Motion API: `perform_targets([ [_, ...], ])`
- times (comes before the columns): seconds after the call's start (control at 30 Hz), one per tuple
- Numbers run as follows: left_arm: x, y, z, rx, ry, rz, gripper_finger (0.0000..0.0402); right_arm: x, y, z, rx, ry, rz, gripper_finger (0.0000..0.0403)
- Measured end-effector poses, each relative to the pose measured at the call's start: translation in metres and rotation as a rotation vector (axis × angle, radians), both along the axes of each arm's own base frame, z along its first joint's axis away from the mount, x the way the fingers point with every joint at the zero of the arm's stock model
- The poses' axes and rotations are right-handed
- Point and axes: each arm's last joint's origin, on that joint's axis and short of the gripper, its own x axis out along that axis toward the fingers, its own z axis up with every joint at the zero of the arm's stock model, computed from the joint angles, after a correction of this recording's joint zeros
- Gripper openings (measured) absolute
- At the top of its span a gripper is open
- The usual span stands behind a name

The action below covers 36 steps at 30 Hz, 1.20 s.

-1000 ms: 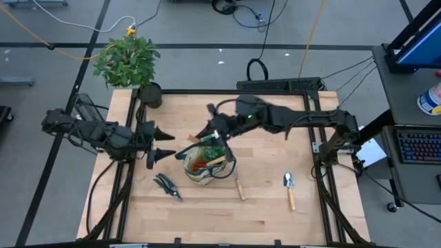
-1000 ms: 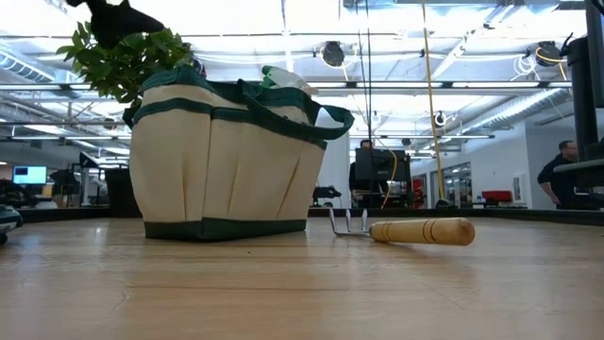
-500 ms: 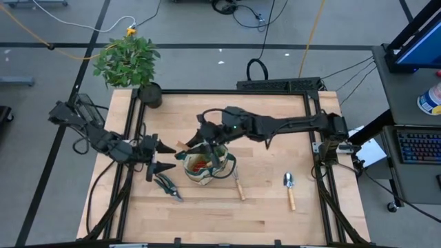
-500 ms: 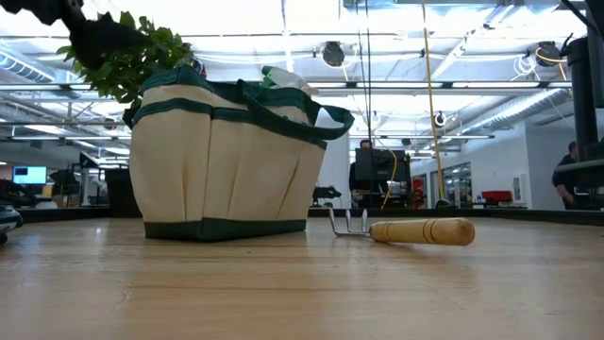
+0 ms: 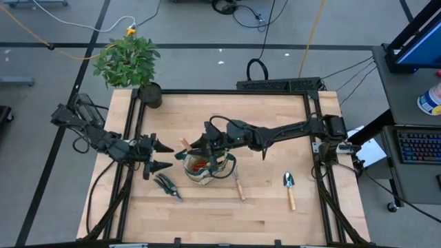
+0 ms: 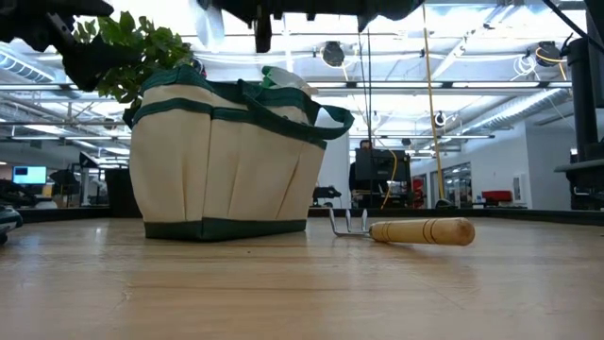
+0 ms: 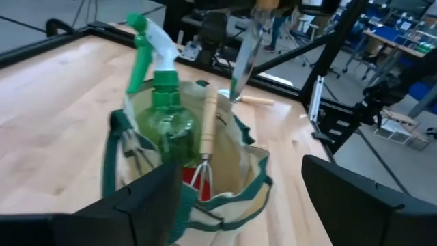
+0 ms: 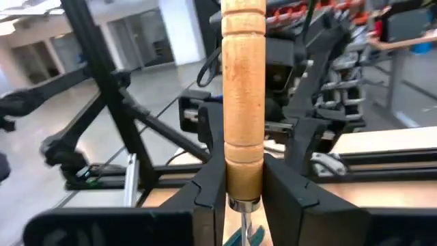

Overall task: Pick & Place Garden tools in Gardening bag
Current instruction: Put the brown trowel into the brown bag

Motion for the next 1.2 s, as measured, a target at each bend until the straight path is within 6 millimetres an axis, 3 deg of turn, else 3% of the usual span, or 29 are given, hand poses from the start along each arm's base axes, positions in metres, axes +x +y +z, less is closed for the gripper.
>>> perform_targets([
  [0.43, -0.013, 0.018, -0.001, 0.045, 0.026, -0.027, 0.0308, -0.009, 0.027, -0.020, -0.016, -0.004, -0.267, 0.0062],
  [0.73, -0.012, 0.026, -0.004, 0.068, 0.060, -0.029, 0.0308, -0.009, 0.027, -0.032, 0.064, -0.013, -0.471, 0.0062],
  [1.0, -0.011, 0.029, -0.004, 0.071, 0.055, -0.069, 0.0308, -0.001, 0.043, -0.062, 0.112, 0.029, -0.522, 0.0067],
  [1.2, -0.010, 0.031, -0.003, 0.044, 0.051, -0.086, 0.0308, -0.001, 0.051, -0.069, 0.083, 0.065, -0.513, 0.0064],
])
